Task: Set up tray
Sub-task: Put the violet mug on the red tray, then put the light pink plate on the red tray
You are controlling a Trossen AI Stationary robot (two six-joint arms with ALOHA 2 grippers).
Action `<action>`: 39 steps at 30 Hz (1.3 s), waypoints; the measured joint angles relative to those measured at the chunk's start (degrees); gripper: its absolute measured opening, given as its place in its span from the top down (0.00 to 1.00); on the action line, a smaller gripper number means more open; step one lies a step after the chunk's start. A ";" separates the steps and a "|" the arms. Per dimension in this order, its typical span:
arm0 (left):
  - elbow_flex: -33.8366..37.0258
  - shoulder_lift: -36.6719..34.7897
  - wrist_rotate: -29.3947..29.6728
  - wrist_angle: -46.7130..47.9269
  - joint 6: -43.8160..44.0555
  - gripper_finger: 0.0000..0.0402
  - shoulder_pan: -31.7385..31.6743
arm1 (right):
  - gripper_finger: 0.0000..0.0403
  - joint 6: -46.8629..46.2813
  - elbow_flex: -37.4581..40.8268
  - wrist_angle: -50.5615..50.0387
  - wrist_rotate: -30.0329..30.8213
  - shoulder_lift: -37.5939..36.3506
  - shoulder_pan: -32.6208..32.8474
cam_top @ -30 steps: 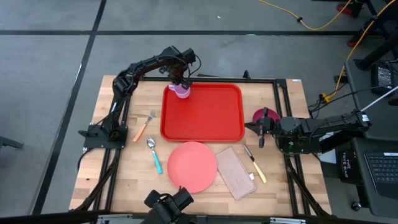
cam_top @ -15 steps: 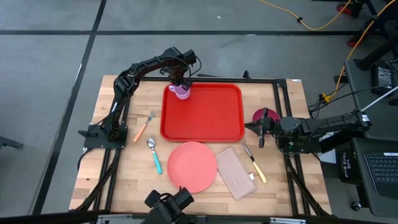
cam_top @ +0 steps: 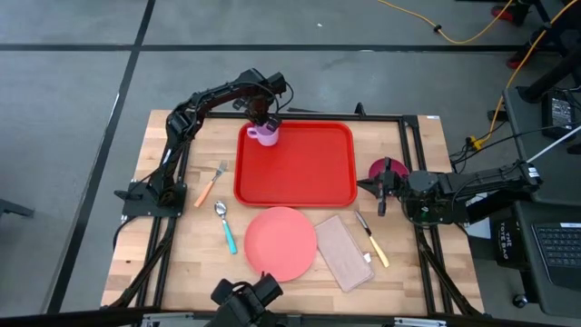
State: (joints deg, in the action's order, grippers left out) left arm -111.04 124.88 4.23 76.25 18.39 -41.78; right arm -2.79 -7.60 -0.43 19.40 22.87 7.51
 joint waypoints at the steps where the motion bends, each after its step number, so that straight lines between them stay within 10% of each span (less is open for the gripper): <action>1: 0.00 0.00 -0.36 0.00 -0.02 0.88 0.00 | 0.91 0.00 0.00 -0.21 0.00 0.00 0.00; 39: -7.65 -0.07 -4.43 7.26 -8.16 0.67 -0.33 | 0.91 -0.16 0.00 -0.76 0.00 -0.02 0.01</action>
State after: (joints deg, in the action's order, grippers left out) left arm -118.70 124.81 -0.20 83.51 10.23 -42.11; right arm -2.95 -7.60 -1.19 19.40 22.85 7.52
